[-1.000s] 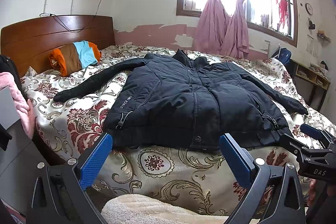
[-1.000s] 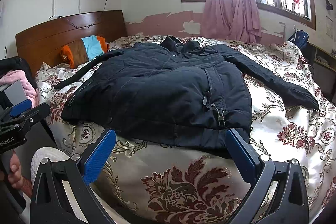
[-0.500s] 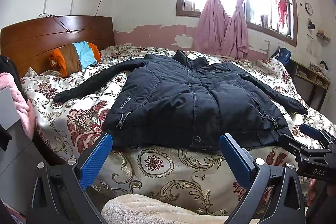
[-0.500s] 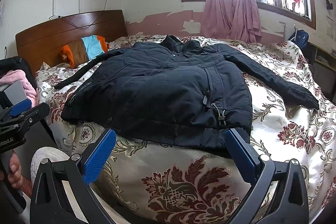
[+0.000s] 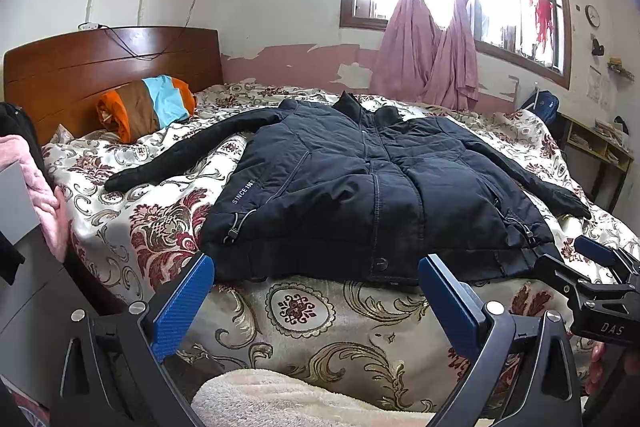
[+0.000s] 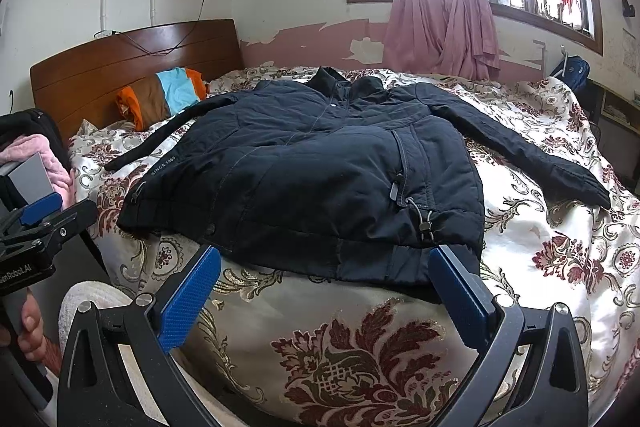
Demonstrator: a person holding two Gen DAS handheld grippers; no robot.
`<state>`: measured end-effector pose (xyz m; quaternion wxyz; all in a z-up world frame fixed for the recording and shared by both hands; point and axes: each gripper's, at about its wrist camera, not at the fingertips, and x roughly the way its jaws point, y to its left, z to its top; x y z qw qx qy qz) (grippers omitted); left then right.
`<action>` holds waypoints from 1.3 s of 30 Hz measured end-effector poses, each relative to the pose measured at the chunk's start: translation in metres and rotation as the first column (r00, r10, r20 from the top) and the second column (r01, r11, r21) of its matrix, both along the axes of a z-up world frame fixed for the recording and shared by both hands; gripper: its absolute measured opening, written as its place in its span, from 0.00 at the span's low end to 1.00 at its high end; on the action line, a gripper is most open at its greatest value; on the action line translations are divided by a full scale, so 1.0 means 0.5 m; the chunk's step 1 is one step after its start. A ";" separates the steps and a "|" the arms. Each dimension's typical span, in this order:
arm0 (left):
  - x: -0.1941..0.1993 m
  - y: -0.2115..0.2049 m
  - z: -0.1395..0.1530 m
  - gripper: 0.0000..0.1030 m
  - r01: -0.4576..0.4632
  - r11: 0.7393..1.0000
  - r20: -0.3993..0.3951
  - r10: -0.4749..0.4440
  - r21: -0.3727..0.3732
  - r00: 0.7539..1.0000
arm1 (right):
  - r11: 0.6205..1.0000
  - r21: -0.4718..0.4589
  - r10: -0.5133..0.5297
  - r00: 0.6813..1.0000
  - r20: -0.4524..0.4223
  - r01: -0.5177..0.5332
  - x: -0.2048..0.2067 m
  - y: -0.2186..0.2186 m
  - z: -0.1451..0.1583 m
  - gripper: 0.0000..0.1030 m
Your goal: Fold large clothes
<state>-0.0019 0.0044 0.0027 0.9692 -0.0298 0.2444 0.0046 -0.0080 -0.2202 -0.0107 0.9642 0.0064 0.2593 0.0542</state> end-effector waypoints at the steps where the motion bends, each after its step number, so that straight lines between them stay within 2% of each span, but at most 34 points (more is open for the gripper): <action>1: 0.002 0.001 -0.001 1.00 -0.002 1.000 -0.002 0.002 -0.003 1.000 | 1.000 0.002 -0.003 1.000 -0.003 0.003 0.005 -0.001 -0.001 0.99; 5: 0.014 0.012 -0.015 1.00 0.001 0.999 -0.015 -0.002 -0.043 1.000 | 0.999 -0.025 -0.046 0.998 -0.050 0.045 0.042 -0.005 -0.002 0.99; 7: 0.030 0.019 -0.027 1.00 0.003 0.997 -0.046 -0.007 -0.073 0.999 | 0.996 -0.049 -0.077 0.995 -0.065 0.074 0.065 -0.011 -0.001 0.99; 12: 0.070 0.015 -0.037 1.00 -0.032 0.993 -0.108 0.019 -0.116 0.994 | 0.987 -0.066 -0.148 0.988 -0.051 0.145 0.104 -0.044 0.022 0.99; 18: 0.093 -0.009 -0.001 1.00 -0.071 0.995 -0.146 0.060 -0.071 0.987 | 0.977 -0.064 -0.208 0.977 -0.040 0.206 0.152 -0.092 0.055 0.99; 22: 0.120 -0.030 0.041 1.00 -0.098 0.995 -0.149 0.096 -0.010 0.984 | 0.973 -0.044 -0.229 0.973 -0.026 0.228 0.188 -0.129 0.070 0.99; 30: 0.215 -0.106 0.096 1.00 -0.126 0.985 -0.181 0.146 0.121 0.973 | 0.966 0.001 -0.258 0.966 0.000 0.258 0.277 -0.239 0.047 0.99; 33: 0.284 -0.145 0.097 1.00 -0.074 0.988 -0.224 0.104 0.136 0.969 | 0.962 0.050 -0.268 0.962 -0.042 0.270 0.311 -0.294 0.017 0.99; 36: 0.381 -0.183 0.087 1.00 0.024 0.996 -0.270 -0.001 0.086 0.963 | 0.945 0.109 -0.300 0.951 -0.075 0.307 0.322 -0.354 -0.009 0.99; 39: 0.465 -0.219 0.071 1.00 0.071 0.996 -0.289 -0.053 0.051 0.956 | 0.913 0.143 -0.366 0.922 -0.125 0.382 0.336 -0.416 -0.037 0.99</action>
